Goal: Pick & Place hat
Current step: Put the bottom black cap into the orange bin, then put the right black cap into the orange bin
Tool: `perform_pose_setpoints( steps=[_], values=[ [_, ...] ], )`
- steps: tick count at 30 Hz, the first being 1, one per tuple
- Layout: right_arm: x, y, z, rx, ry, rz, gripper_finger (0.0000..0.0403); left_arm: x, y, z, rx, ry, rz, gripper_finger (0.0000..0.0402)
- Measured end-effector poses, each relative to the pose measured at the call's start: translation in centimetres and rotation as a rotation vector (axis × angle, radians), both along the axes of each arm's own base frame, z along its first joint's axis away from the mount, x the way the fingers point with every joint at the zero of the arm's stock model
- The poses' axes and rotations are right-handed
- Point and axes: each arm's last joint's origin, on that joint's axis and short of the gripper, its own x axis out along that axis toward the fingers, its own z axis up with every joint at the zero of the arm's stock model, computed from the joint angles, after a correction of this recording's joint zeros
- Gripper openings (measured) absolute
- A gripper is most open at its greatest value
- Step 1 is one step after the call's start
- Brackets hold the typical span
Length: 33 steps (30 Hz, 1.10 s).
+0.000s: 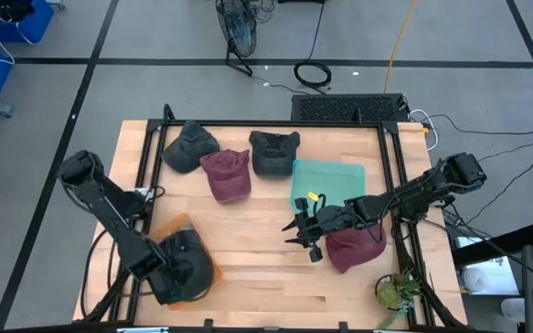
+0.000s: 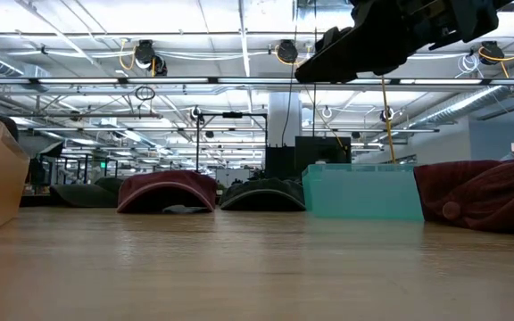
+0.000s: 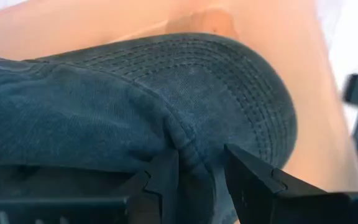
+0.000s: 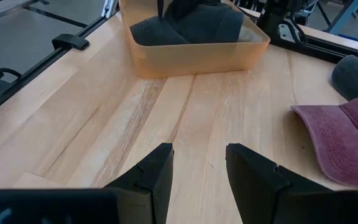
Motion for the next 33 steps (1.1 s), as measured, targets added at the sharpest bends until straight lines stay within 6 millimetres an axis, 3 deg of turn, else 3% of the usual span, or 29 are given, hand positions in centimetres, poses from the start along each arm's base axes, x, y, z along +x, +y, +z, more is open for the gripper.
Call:
perform_pose_setpoints(
  steps=[13,18,33],
  values=[
    [0.0,0.0,0.0,-0.001,0.0,0.001,0.0134,1.0,1.5,-0.9,0.188,-0.004,-0.058,0.0131],
    [0.0,0.0,0.0,-0.002,0.0,0.001,0.0134,1.2,2.1,-0.4,0.156,0.018,-0.093,0.0131],
    [0.0,-0.5,0.1,-0.016,0.006,-0.039,0.0134,0.0,5.8,6.1,0.044,-0.142,-0.065,0.0131]
  ],
)
